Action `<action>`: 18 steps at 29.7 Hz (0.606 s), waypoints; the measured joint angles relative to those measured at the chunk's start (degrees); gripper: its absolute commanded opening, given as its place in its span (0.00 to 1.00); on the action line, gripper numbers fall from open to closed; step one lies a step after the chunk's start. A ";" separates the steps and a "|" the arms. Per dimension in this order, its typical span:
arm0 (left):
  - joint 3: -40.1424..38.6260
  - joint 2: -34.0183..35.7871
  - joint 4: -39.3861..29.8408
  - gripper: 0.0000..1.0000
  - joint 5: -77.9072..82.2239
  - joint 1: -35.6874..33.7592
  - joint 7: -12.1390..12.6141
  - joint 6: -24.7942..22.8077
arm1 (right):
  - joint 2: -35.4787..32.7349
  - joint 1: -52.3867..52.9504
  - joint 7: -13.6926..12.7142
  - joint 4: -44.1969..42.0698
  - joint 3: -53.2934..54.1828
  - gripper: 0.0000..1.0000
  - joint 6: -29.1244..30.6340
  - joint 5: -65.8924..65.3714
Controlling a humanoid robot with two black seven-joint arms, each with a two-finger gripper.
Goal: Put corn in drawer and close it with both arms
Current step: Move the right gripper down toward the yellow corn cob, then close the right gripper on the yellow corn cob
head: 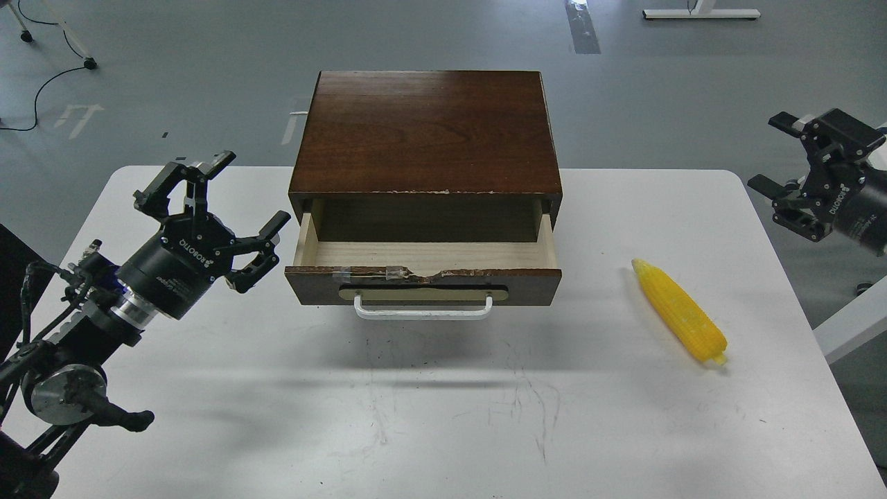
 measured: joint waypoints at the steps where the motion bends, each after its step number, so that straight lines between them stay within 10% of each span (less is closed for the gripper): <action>1: 0.00 0.00 0.00 1.00 0.00 0.00 -0.18 0.00 | -0.11 0.30 -0.01 0.42 -0.08 1.00 0.00 -3.95; 18: -0.01 -0.18 0.04 1.00 0.08 -0.02 -1.31 -0.01 | 4.04 7.09 -0.03 -0.77 -16.15 1.00 -0.03 -37.52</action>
